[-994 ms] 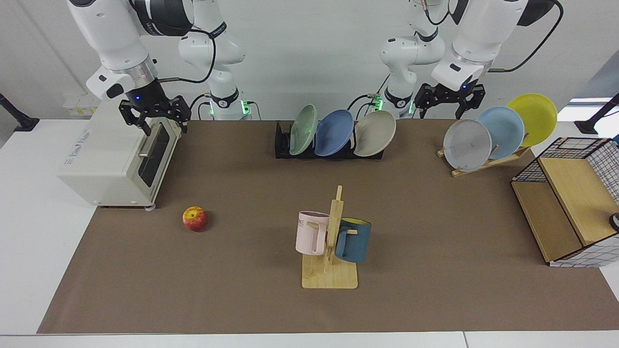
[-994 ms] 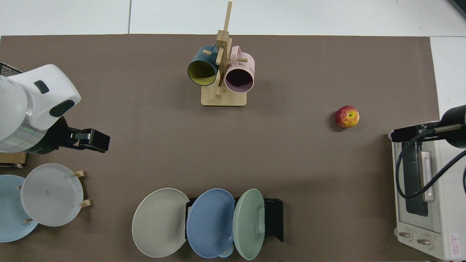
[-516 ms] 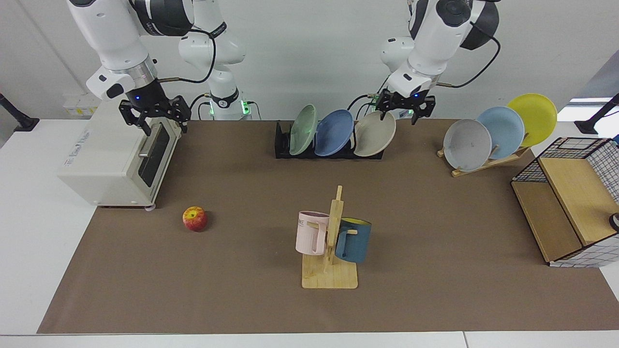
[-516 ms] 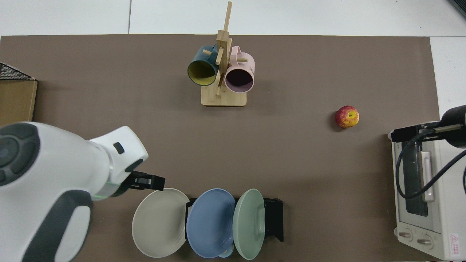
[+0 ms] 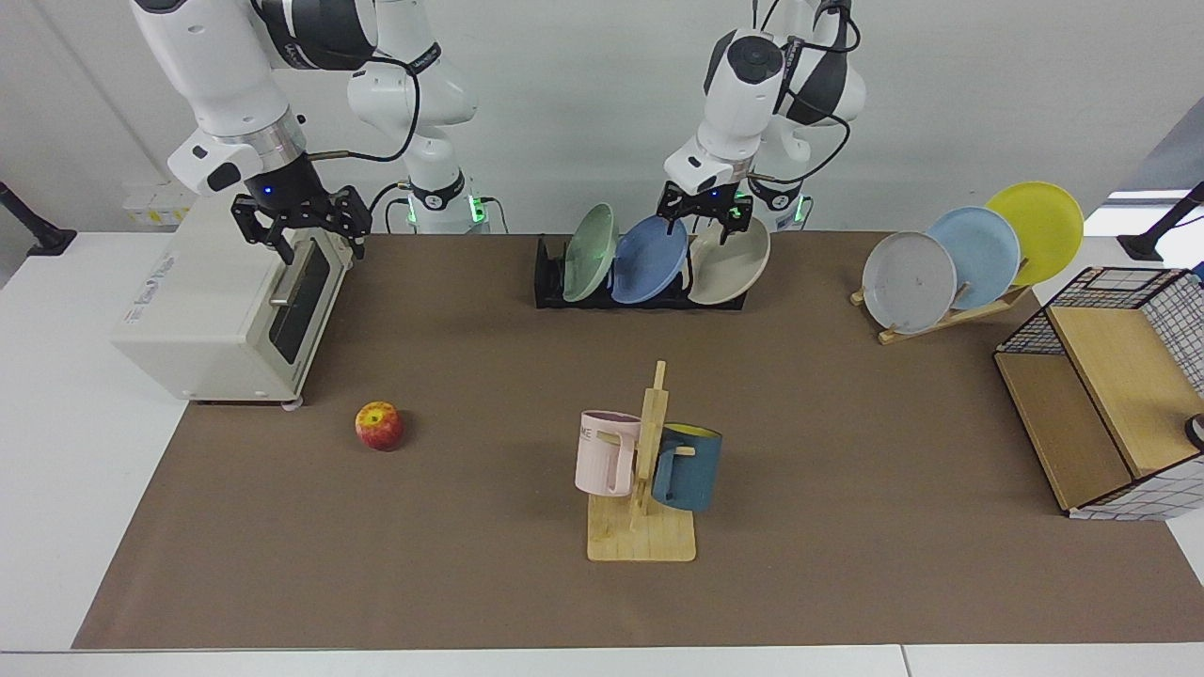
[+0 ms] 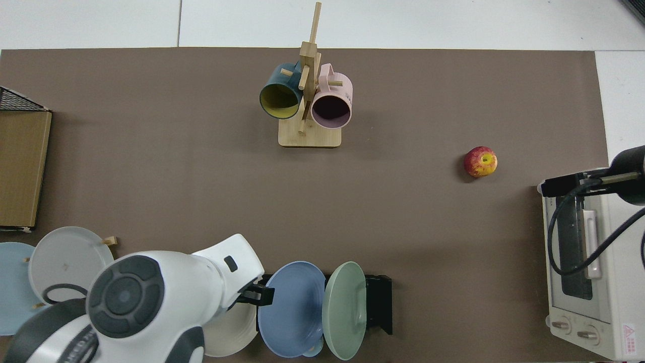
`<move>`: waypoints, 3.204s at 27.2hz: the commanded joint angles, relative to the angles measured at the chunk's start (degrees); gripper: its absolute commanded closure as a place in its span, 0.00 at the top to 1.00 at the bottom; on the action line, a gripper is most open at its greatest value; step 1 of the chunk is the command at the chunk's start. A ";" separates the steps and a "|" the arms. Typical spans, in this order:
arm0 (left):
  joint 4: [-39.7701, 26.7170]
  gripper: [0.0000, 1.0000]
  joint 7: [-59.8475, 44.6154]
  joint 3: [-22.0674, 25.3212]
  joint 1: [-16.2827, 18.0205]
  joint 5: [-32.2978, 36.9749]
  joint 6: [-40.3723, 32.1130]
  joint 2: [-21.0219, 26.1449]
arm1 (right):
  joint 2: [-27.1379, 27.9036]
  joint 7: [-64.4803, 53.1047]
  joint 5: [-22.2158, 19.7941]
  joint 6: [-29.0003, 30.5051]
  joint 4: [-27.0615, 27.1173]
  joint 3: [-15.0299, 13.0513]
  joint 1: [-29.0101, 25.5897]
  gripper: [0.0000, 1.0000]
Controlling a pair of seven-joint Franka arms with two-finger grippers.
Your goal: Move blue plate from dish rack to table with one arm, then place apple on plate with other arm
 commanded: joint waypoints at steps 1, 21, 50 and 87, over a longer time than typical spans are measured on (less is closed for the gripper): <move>-5.26 0.99 -5.23 -4.43 0.13 -1.98 7.97 -1.09 | -0.84 1.12 0.32 0.73 -1.02 0.20 -0.20 1.00; -9.48 0.62 -7.35 -8.91 0.21 -2.07 14.57 -1.53 | 1.62 1.21 -4.07 10.30 -1.64 0.46 -0.20 1.00; 7.91 0.00 -6.20 1.54 5.93 -1.98 -10.83 3.03 | 27.55 -6.98 0.15 34.22 -4.00 0.90 -1.26 1.00; 12.40 0.14 4.08 8.05 2.24 -9.80 21.34 29.23 | 28.78 -7.84 5.16 39.93 -7.52 0.90 -1.08 0.99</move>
